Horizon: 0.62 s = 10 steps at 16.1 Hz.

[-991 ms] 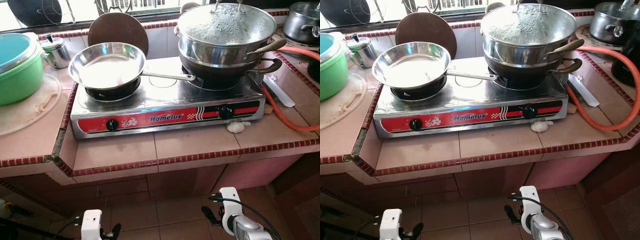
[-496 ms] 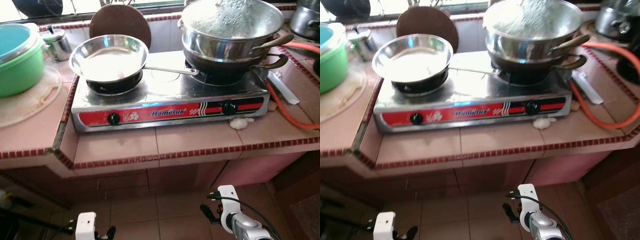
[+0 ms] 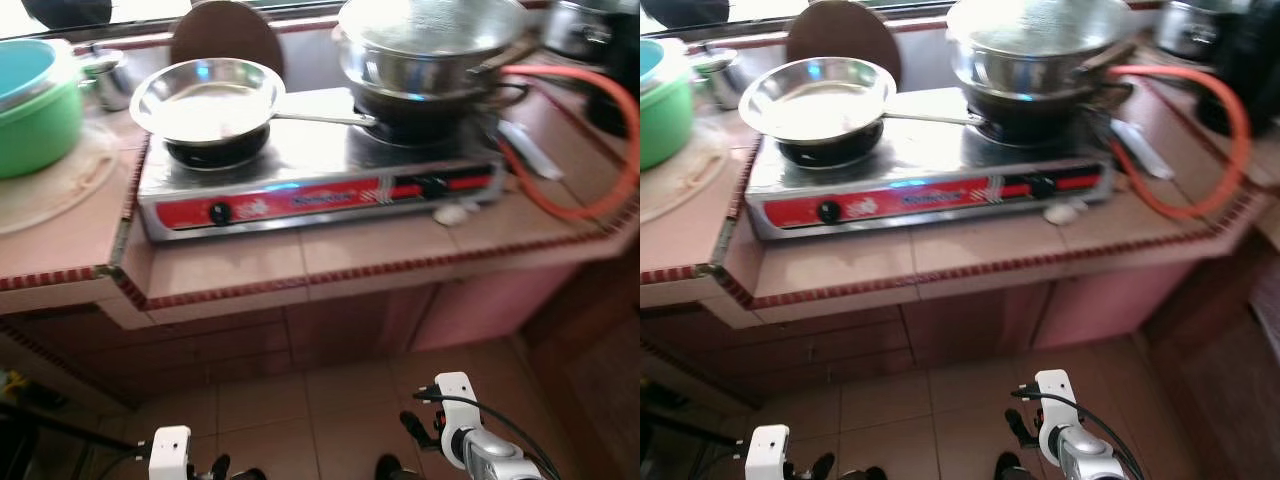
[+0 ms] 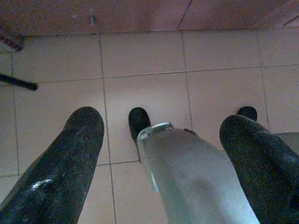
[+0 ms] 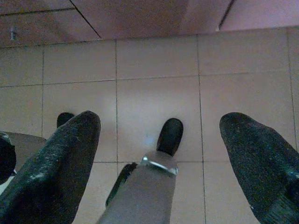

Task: Kitchen organization

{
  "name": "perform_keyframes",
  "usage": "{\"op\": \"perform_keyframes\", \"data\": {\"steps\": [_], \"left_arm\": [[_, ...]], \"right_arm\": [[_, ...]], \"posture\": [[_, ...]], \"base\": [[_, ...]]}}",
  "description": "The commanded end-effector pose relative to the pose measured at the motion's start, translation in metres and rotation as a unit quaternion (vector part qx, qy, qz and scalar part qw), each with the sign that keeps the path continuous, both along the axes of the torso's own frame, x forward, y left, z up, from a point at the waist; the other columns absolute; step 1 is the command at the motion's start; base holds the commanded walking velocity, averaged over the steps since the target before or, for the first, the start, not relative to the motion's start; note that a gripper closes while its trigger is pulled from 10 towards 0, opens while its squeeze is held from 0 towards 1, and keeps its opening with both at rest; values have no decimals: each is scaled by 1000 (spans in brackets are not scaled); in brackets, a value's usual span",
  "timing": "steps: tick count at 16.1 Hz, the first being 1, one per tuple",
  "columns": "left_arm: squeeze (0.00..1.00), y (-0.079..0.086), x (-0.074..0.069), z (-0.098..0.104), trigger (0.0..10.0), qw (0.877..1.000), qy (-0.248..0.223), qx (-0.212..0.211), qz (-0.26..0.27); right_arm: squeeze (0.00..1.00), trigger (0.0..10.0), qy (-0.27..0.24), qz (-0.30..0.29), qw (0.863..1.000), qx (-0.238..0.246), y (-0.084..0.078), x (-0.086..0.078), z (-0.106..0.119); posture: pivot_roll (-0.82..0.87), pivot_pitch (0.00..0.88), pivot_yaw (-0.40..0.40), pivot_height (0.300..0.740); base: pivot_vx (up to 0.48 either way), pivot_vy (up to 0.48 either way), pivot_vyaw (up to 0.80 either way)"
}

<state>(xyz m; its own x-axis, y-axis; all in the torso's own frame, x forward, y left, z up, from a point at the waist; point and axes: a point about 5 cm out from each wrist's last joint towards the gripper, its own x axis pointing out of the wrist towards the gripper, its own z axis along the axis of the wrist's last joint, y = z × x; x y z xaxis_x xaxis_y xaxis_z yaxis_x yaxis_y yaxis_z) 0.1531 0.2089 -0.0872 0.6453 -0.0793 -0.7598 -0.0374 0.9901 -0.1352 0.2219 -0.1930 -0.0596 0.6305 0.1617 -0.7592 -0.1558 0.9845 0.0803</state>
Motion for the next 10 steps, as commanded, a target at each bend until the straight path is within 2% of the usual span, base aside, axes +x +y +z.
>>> {"op": "perform_keyframes", "data": {"steps": [1,10], "left_arm": [[0,3,-8,-3,10000,1000,15,5,6],[0,-3,-5,-2,10000,1000,2,3,3]], "right_arm": [[0,10000,7,-3,1000,0,1,-3,-2],[0,10000,13,1,1000,2,2,-6,-4]], "posture": [[-55,92,50,740],[-48,101,51,740]], "base": [[-292,0,0],[-285,0,0]]}}
